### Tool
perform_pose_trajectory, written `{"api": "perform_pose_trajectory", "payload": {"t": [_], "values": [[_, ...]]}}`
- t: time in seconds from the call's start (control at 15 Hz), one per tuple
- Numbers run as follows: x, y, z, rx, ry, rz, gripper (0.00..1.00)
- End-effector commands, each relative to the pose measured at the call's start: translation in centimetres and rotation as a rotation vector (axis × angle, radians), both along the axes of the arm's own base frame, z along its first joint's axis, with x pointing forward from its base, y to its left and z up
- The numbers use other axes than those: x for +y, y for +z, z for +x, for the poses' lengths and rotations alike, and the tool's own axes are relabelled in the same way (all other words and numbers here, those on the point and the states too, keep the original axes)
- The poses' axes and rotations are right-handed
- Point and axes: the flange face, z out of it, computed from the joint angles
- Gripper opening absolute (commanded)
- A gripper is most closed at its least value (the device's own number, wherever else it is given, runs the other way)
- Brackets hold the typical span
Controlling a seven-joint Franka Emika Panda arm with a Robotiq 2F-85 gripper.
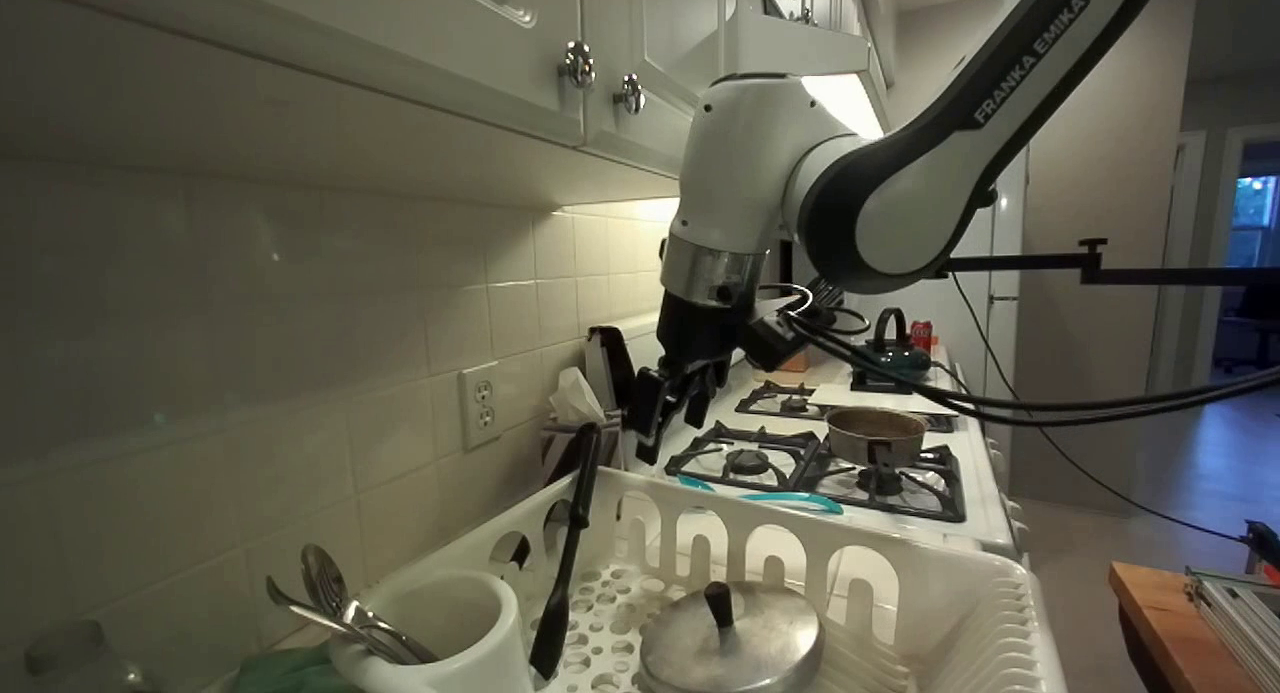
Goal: Turn the plate rack around partially
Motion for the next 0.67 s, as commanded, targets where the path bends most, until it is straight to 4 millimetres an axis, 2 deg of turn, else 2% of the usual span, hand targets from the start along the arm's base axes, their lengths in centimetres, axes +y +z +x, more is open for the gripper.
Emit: {"api": "perform_pose_trajectory", "payload": {"t": [0.0, 0.27, 0.6], "values": [[1.2, 1.2, -3.0, 0.051, -0.02, 0.046, 1.0], [1.4, 2.6, -6.0, 0.115, -0.063, 0.067, 1.0], [0.6, 6.5, -8.9, 0.129, -0.113, 0.071, 1.0]]}}
